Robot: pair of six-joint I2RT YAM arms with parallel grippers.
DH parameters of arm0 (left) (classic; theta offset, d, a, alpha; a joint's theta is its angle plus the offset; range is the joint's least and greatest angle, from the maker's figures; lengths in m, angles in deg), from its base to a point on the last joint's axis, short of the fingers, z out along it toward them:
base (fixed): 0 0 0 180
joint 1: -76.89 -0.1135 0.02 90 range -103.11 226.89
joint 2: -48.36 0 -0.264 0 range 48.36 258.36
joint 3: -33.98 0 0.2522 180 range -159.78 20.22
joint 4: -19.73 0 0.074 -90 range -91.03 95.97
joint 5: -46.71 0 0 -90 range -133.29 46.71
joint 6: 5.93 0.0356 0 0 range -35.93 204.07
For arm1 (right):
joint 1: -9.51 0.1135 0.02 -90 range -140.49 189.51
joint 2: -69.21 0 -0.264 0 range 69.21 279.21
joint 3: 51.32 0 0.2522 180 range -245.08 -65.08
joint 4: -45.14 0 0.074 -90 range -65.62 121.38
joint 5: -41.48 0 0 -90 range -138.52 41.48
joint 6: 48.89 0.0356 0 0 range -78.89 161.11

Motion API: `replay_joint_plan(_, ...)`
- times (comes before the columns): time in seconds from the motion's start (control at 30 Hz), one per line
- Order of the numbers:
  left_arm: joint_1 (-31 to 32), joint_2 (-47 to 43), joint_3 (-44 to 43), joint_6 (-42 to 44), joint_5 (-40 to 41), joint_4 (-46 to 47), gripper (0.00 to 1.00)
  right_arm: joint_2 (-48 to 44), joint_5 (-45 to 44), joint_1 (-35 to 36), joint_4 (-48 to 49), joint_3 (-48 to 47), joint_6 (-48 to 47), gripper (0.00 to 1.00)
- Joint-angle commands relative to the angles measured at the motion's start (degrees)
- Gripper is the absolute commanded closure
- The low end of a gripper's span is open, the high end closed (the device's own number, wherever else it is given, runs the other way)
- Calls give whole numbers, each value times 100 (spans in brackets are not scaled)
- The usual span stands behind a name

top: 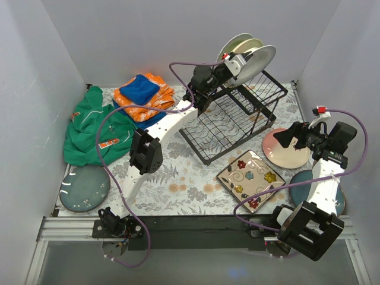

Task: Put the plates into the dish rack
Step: Insert the plate into the dish rack

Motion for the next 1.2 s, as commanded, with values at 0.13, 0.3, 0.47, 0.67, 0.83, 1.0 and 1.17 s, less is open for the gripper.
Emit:
replay_joint_plan(0.13, -52, -623, -49, 340, 329, 596, 100, -2, 137, -22, -30, -85, -50, 2)
replay_joint_plan(0.3, -43, -632, 12, 384, 400, 605, 100, -2, 137, -30, -39, -76, -59, 2)
replay_joint_plan(0.47, -34, -640, 48, 384, 470, 623, 100, -2, 137, -22, -48, -76, -51, 2)
replay_joint_plan(0.67, -8, -649, 56, 367, 724, 859, 100, -2, 137, -22, -48, -76, -59, 2)
replay_joint_plan(0.83, 36, -711, 127, 419, 778, 1053, 100, -11, 137, -22, -39, -67, -51, 2)
replay_joint_plan(1.0, 36, -772, 241, 393, 681, 956, 100, -11, 146, -30, -48, -76, -59, 2)
replay_joint_plan(1.17, 54, -763, 302, 349, 620, 922, 100, -11, 146, -30, -48, -85, -59, 2)
